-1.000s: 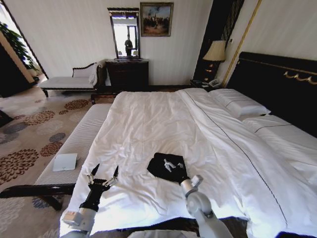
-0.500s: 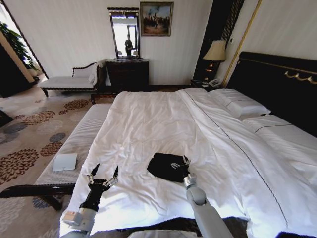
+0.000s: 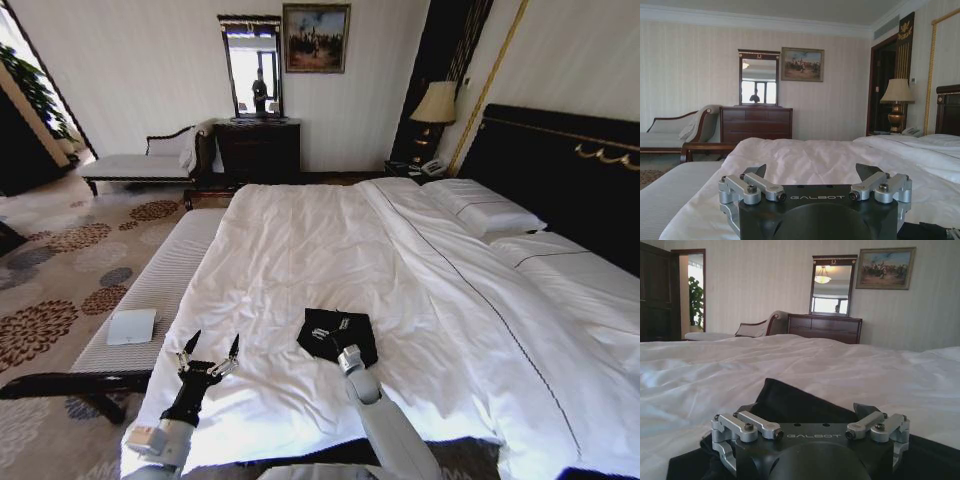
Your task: Fold the clothes on the bed.
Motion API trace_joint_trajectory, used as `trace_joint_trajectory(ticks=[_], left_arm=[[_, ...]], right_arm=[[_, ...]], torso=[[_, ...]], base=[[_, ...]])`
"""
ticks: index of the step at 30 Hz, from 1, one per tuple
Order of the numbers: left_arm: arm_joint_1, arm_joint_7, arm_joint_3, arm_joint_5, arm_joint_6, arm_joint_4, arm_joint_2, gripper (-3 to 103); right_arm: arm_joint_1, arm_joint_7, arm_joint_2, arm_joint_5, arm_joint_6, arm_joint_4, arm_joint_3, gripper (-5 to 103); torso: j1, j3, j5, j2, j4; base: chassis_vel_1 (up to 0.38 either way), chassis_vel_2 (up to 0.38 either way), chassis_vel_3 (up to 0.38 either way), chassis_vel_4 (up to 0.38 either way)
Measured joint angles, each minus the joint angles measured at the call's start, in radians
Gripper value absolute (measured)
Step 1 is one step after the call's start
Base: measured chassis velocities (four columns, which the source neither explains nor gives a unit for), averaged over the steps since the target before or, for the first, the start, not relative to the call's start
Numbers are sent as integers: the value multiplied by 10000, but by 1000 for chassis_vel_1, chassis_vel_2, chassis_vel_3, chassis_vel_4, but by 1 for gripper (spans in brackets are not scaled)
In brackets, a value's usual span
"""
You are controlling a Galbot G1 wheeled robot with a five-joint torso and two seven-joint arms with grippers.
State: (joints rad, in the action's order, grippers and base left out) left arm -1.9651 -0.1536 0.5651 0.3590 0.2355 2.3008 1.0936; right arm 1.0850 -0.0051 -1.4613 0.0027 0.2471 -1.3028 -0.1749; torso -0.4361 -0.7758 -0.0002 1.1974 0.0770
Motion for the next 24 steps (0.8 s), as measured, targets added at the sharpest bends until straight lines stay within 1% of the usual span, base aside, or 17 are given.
trace_joint_trajectory(ticks=[4, 6, 7, 10, 11, 12, 14, 15, 16, 17, 20, 21, 22, 23, 24], left_arm=[[0, 0, 0, 0, 0, 0, 0, 100], [0, 0, 0, 0, 0, 0, 0, 100], [0, 0, 0, 0, 0, 0, 0, 100], [1, 0, 1, 0, 0, 0, 0, 100], [1, -1, 1, 0, 0, 0, 0, 100], [1, -1, 1, 0, 0, 0, 0, 100], [0, 0, -1, 0, 0, 0, 0, 100], [0, 0, 0, 0, 0, 0, 0, 100], [1, 0, 0, 0, 0, 0, 0, 100], [1, 0, 0, 0, 0, 0, 0, 100], [1, 0, 0, 0, 0, 0, 0, 100], [0, 0, -1, 0, 0, 0, 0, 100], [1, 0, 1, 0, 0, 0, 0, 100], [1, 0, 1, 0, 0, 0, 0, 100], [1, 0, 0, 0, 0, 0, 0, 100]], right_arm=[[9, 30, 4, -25, 2, 110, 198, 100], [202, 315, 72, 56, -8, -199, 198, 100], [202, 315, 72, 56, -8, -199, 198, 100], [620, 515, 282, 511, -271, -1220, 24, 100], [934, 563, 477, 826, -470, -1916, -170, 100], [934, 563, 477, 826, -470, -1916, -170, 100], [1381, 662, 704, 1138, -679, -2739, -551, 100], [1670, 739, 807, 1264, -747, -3205, -926, 100], [1882, 770, 861, 1330, -762, -3452, -1222, 100], [1882, 770, 861, 1330, -762, -3452, -1222, 100], [2604, 758, 1022, 1499, -749, -4031, -2295, 100], [3045, 656, 1139, 1608, -660, -4360, -2947, 100], [3284, 604, 1202, 1675, -600, -4514, -3255, 100], [3284, 604, 1202, 1675, -600, -4514, -3255, 100], [3625, 545, 1293, 1779, -515, -4743, -3713, 100]], torso=[[0, 0, 1, 0, -1], [0, 0, 2, 0, -1], [0, 0, 2, 0, -1], [0, 0, 2, 0, -1], [0, 0, 1, 0, -1], [0, 0, 1, 0, -1], [1, 1, 2, 1, 1], [1, 1, 2, 1, 0], [1, 2, 2, 1, 0], [1, 2, 2, 1, 0], [0, 1, 5, 1, 0], [0, 1, 2, 1, 1], [0, 1, 4, 1, 2], [0, 1, 4, 1, 2], [1, 1, 5, 0, 2]], base=[[0, 0, 0, 0], [0, 0, 0, 0], [0, 0, 0, 0], [0, 0, 0, 0], [0, 0, 0, 0], [0, 0, 0, 0], [0, 0, 0, 0], [0, 0, 0, 0], [0, 0, 0, 0], [0, 0, 0, 0], [0, 0, 0, 0], [0, 0, 0, 0], [0, 0, 0, 0], [0, 0, 0, 0], [0, 0, 0, 0]])
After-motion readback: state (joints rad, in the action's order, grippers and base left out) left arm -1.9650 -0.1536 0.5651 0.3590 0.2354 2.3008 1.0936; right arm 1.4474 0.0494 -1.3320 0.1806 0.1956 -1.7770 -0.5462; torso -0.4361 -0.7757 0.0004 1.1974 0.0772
